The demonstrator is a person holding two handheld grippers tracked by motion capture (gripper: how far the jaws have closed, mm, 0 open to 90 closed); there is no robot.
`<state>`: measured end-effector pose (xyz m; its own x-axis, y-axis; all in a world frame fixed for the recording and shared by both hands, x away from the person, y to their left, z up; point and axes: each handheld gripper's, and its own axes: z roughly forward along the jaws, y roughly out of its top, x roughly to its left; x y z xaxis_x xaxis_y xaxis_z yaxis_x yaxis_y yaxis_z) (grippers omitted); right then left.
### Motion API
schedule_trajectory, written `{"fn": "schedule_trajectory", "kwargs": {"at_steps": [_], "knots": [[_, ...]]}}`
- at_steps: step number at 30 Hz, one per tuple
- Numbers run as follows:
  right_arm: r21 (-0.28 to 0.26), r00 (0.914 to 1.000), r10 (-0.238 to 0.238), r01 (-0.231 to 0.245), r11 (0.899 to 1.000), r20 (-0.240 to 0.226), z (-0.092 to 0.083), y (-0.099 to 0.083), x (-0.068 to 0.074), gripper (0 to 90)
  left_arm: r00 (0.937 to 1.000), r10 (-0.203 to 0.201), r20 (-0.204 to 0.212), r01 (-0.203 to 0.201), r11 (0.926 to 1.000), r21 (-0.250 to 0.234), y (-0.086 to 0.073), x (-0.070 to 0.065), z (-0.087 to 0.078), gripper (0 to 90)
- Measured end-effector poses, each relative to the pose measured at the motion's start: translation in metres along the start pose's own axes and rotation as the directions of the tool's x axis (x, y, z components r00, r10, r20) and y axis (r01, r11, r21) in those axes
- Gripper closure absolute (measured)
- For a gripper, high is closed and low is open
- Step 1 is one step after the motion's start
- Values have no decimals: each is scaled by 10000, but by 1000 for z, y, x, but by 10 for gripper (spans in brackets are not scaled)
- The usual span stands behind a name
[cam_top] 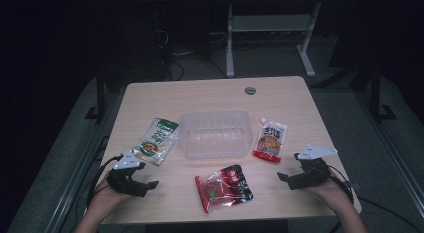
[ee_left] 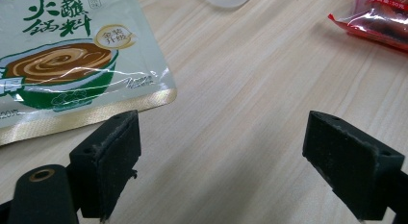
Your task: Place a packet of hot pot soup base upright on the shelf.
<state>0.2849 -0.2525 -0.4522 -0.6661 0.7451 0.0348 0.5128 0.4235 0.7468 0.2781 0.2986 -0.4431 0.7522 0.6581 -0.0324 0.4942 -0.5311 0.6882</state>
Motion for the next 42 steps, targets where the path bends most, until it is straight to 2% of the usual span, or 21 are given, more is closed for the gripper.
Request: {"fn": "schedule_trajectory", "kwargs": {"at_steps": [5, 7, 16, 19, 24, 27, 28, 29, 30, 31, 33, 34, 35, 36, 37, 38, 39, 40, 42], "knots": [[24, 10000, 0, 0, 10000, -64, 0, 1, 0, 54, 10000, 2, 50, -3, 10000, 49, 0, 0, 2, 128], [70, 9998, 161, -161, 9998, -107, 0, 2, 1, 61, 10000, 24, 55, -25, 10000, 35, 1, -1, 2, 128], [65, 9998, 87, -85, 9999, -196, 0, 9, 3, 68, 9999, 33, 162, -34, 10000, 20, 0, -2, 1, 130], [-87, 9994, 48, -51, 9999, -333, 0, 12, 5, 119, 9998, -31, 194, 31, 10000, 5, 0, -2, 2, 130], [84, 9971, 78, -72, 9999, -753, 4, 15, 8, 153, 9998, 15, 208, -14, 10000, -46, 2, -2, 2, 132], [115, 9944, -61, 73, 9999, -1058, 4, 17, 13, 220, 9996, 20, 288, -20, 10000, 12, 2, -3, 3, 132], [74, 9917, -240, 252, 9997, -1261, 3, 19, 17, 297, 9995, 2, 307, -3, 10000, 26, 2, -4, 3, 132], [74, 9917, -240, 252, 9997, -1261, 3, 19, 17, 297, 9995, 19, 312, -20, 10000, 19, 2, -5, 3, 132], [172, 9865, -281, 313, 9994, -1615, 4, 22, 22, 363, 9994, 65, 332, -65, 10000, 16, 3, -6, 4, 132], [172, 9865, -281, 313, 9994, -1615, 4, 22, 22, 363, 9994, 65, 332, -65, 10000, 16, 3, -6, 4, 132], [324, 9814, -320, 388, 9987, -1891, 6, 25, 29, 444, 9993, 63, 373, -63, 10000, -1, 3, -7, 4, 132], [393, 9760, -512, 608, 9974, -2116, 8, 27, 35, 526, 9992, 103, 389, -103, 9999, -2, 3, -7, 4, 134], [393, 9760, -512, 608, 9974, -2116, 8, 27, 35, 526, 9992, 128, 376, -128, 9999, 11, 3, -7, 4, 134], [442, 9725, -614, 731, 9963, -2247, 9, 29, 39, 559, 9992, 81, 388, -79, 10000, -37, 3, -8, 5, 134], [480, 9665, -809, 953, 9943, -2435, 12, 30, 42, 612, 9992, 55, 402, -53, 10000, -53, 3, -8, 5, 134], [544, 9578, -935, 1123, 9922, -2718, 14, 31, 49, 675, 9990, 194, 412, -195, 9998, 2, 4, -8, 5, 134], [580, 9529, -1021, 1235, 9907, -2857, 15, 32, 52, 706, 9988, 210, 435, -210, 9998, -11, 4, -8, 5, 136], [580, 9529, -1021, 1235, 9907, -2857, 15, 32, 52, 706, 9987, 171, 480, -171, 9999, -7, 4, -9, 5, 136], [566, 9418, -1202, 1449, 9878, -3139, 17, 34, 59, 752, 9986, 131, 512, -130, 9999, -22, 4, -10, 6, 136]]}}
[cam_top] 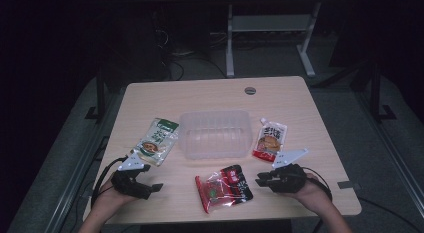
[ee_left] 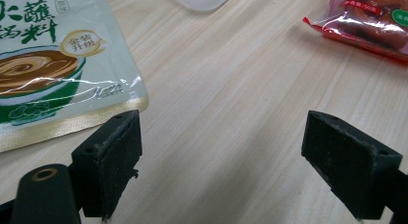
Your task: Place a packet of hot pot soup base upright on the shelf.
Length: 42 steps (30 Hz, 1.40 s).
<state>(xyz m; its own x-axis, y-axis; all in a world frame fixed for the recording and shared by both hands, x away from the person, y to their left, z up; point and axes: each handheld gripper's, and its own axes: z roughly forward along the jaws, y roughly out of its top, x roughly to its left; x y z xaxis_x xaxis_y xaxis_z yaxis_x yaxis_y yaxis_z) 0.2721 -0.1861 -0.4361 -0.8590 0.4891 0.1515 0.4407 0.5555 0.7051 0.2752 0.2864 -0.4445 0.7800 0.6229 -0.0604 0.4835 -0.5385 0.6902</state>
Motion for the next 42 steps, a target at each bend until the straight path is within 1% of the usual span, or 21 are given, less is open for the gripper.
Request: {"fn": "schedule_trajectory", "kwargs": {"at_steps": [2, 3, 4, 6, 8, 10, 11, 12, 13, 14, 15, 16, 18, 22, 25, 29, 30, 31, 32, 37, 42], "knots": [[139, 9986, -231, 238, 9996, -475, 6, 3, 8, 814, 10000, 20, 23, -20, 10000, 8, 1, -1, 1, 137], [139, 9986, -231, 238, 9996, -475, 6, 3, 8, 814, 10000, 71, 28, -71, 10000, 26, 1, -1, 1, 137], [203, 9978, -329, 341, 9992, -578, 8, 4, 10, 843, 10000, -28, 63, 28, 10000, -52, 1, -2, 2, 137], [261, 9935, -598, 626, 9977, -967, 14, 7, 18, 894, 9999, 55, 102, -55, 10000, -21, 2, -3, 2, 137], [253, 9917, -666, 698, 9972, -1104, 16, 8, 20, 896, 9999, 69, 111, -69, 10000, -14, 2, -4, 2, 136], [355, 9867, -918, 974, 9946, -1342, 20, 9, 24, 896, 9998, 91, 148, -91, 10000, -2, 3, -5, 2, 136], [419, 9853, -865, 936, 9947, -1472, 22, 10, 27, 896, 9998, 111, 170, -111, 9999, 5, 3, -6, 2, 137], [578, 9774, -1254, 1370, 9889, -1702, 27, 11, 30, 896, 9997, 116, 193, -115, 9999, -20, 4, -6, 3, 137], [578, 9774, -1254, 1370, 9889, -1702, 27, 11, 30, 896, 9997, 116, 193, -115, 9999, -20, 4, -6, 3, 137], [628, 9694, -1563, 1708, 9833, -1895, 31, 11, 33, 896, 9998, 47, 211, -46, 10000, -36, 4, -7, 4, 137], [628, 9694, -1563, 1708, 9833, -1895, 31, 11, 33, 896, 9998, 47, 211, -46, 10000, -36, 4, -7, 4, 137], [645, 9625, -1775, 1942, 9788, -2050, 35, 11, 35, 897, 9996, 163, 230, -164, 9999, 48, 4, -7, 3, 137], [748, 9640, -1641, 1831, 9802, -2091, 36, 11, 37, 896, 9997, 106, 239, -106, 9999, 15, 5, -9, 3, 138], [769, 9546, -2011, 2225, 9719, -2198, 43, 13, 39, 896, 9986, 315, 420, -310, 9995, -116, 10, -18, 6, 141], [686, 9498, -2151, 2359, 9693, -2272, 49, 16, 44, 897, 9968, 509, 614, -511, 9987, 24, 14, -25, 9, 141], [619, 9398, -2466, 2679, 9615, -2366, 62, 25, 53, 897, 9955, 632, 712, -645, 9978, 165, 15, -27, 11, 141], [594, 9340, -2545, 2772, 9590, -2507, 69, 30, 57, 897, 9960, 554, 698, -561, 9984, 78, 15, -28, 11, 141], [594, 9340, -2545, 2772, 9590, -2507, 69, 30, 57, 897, 9960, 554, 698, -561, 9984, 78, 15, -28, 11, 141], [577, 9298, -2700, 2927, 9545, -2504, 75, 34, 61, 897, 9958, 610, 687, -619, 9980, 109, 15, -27, 10, 141], [681, 9260, -2789, 3048, 9500, -2546, 83, 39, 65, 897, 9958, 585, 709, -593, 9982, 94, 14, -27, 10, 141], [552, 9313, -2721, 2932, 9544, -2423, 91, 45, 65, 897, 9956, 564, 743, -566, 9984, 3, 15, -29, 10, 141]]}}
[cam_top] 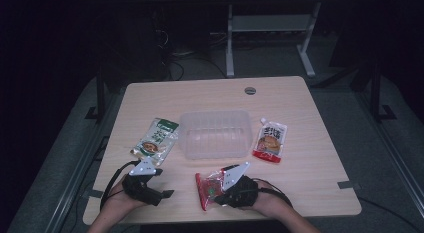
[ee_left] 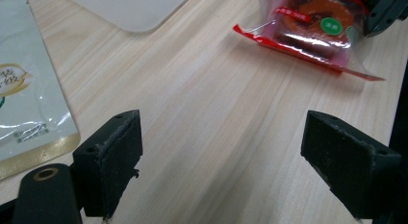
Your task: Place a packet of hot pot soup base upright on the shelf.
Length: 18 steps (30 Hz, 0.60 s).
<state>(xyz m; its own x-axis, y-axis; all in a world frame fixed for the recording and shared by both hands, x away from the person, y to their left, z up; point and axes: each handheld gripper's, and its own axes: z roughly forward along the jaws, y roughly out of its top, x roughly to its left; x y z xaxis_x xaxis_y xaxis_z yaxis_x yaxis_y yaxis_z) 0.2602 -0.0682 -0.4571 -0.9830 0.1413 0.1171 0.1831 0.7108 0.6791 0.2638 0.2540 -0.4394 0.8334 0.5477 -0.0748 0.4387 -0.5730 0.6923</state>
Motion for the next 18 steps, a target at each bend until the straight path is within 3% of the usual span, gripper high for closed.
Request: {"fn": "schedule_trajectory", "kwargs": {"at_steps": [7, 12, 14, 18], "knots": [[-132, 9993, 14, -9, 9999, 362, 3, 3, -2, 898, 10000, 13, 79, -12, 10000, -94, 1, -2, 1, 145], [-492, 9993, 198, -182, 9986, 317, -4, 2, -4, 897, 9998, 33, 214, -27, 9996, -279, 5, -3, 1, 184], [-786, 9971, 627, -592, 9951, 428, -15, 0, -4, 875, 9995, 85, 292, -74, 9993, -372, 10, -5, 1, 228], [-1049, 9931, 1002, -934, 9901, 614, -27, -5, -7, 812, 9991, 112, 412, -92, 9988, -491, 15, -8, 2, 287]]}}
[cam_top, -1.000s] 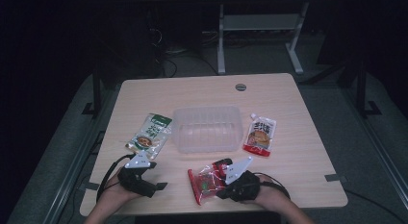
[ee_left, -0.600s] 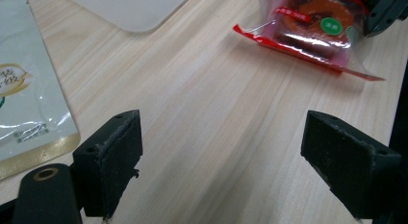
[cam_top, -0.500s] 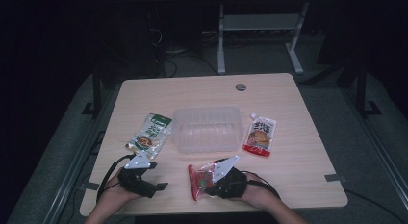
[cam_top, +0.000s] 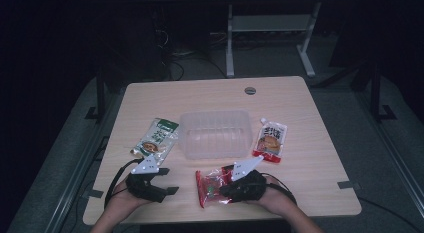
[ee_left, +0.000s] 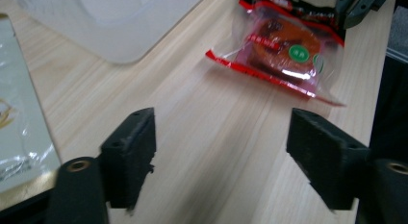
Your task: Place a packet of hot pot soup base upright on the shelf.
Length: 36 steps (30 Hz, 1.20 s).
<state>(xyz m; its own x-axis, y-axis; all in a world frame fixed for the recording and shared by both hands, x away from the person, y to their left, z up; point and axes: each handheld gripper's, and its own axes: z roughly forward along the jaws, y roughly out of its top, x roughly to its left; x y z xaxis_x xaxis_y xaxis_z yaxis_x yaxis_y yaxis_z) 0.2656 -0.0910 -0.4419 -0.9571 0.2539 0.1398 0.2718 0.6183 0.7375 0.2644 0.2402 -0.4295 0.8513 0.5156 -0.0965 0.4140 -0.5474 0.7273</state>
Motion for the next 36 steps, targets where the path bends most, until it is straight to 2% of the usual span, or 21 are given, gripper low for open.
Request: {"fn": "schedule_trajectory", "kwargs": {"at_steps": [1, 2, 3, 4, 5, 6, 7, 8, 10, 15, 16, 18, 22, 24, 26, 29, 34, 36], "knots": [[-85, 9999, 134, -133, 9999, 87, -3, -1, -1, 792, 10000, 0, 49, 0, 10000, -31, 2, -1, 1, 320], [-166, 9990, 391, -388, 9991, 221, -10, -4, -3, 728, 10000, 17, 76, -16, 10000, -68, 4, -3, 1, 368], [-166, 9990, 391, -388, 9991, 221, -10, -4, -3, 728, 9998, 23, 201, -22, 10000, -71, 7, -4, 2, 368], [-223, 9974, 636, -628, 9978, 347, -15, -6, -4, 678, 9993, 43, 375, -39, 9999, -108, 11, -7, 4, 437], [-223, 9974, 636, -628, 9978, 347, -15, -6, -4, 678, 9993, 43, 375, -39, 9999, -108, 11, -7, 4, 481], [-180, 9969, 681, -675, 9976, 391, -17, -7, -5, 645, 9989, 74, 465, -70, 9999, -96, 14, -9, 5, 481], [-211, 9958, 768, -758, 9969, 500, -19, -9, -6, 621, 9987, 130, 503, -126, 9999, -79, 16, -10, 7, 518], [-173, 9946, 873, -864, 9961, 558, -22, -11, -8, 571, 9986, 128, 522, -127, 9999, -9, 18, -12, 8, 586], [-168, 9931, 959, -950, 9953, 679, -23, -12, -8, 552, 9980, 241, 581, -245, 9997, 59, 21, -14, 12, 619], [-94, 9878, 1259, -1256, 9920, 921, -32, -20, -9, 444, 9965, 394, 735, -405, 9991, 139, 31, -22, 17, 830], [-35, 9845, 1400, -1405, 9901, 1060, -37, -24, -9, 406, 9963, 406, 753, -417, 9990, 137, 33, -24, 18, 894], [-11, 9821, 1483, -1492, 9888, 1162, -39, -27, -8, 389, 9956, 470, 807, -484, 9987, 159, 37, -27, 21, 896], [-34, 9699, 1942, -1959, 9806, 1472, -50, -41, -7, 349, 9941, 664, 861, -691, 9972, 280, 45, -32, 29, 897], [-175, 9633, 2138, -2138, 9767, 1620, -57, -48, -10, 331, 9943, 649, 844, -693, 9963, 504, 48, -34, 38, 897], [-250, 9605, 2182, -2172, 9758, 1725, -59, -49, -13, 316, 9941, 678, 845, -723, 9960, 519, 48, -34, 41, 897], [-279, 9590, 2251, -2237, 9743, 1721, -59, -49, -16, 302, 9945, 708, 776, -763, 9945, 711, 44, -32, 47, 897], [-245, 9592, 2211, -2203, 9751, 1759, -55, -49, -20, 272, 9953, 462, 853, -530, 9955, 787, 38, -29, 54, 897], [-251, 9576, 2274, -2265, 9737, 1767, -55, -49, -20, 269, 9946, 514, 901, -591, 9946, 849, 38, -27, 58, 897]]}}
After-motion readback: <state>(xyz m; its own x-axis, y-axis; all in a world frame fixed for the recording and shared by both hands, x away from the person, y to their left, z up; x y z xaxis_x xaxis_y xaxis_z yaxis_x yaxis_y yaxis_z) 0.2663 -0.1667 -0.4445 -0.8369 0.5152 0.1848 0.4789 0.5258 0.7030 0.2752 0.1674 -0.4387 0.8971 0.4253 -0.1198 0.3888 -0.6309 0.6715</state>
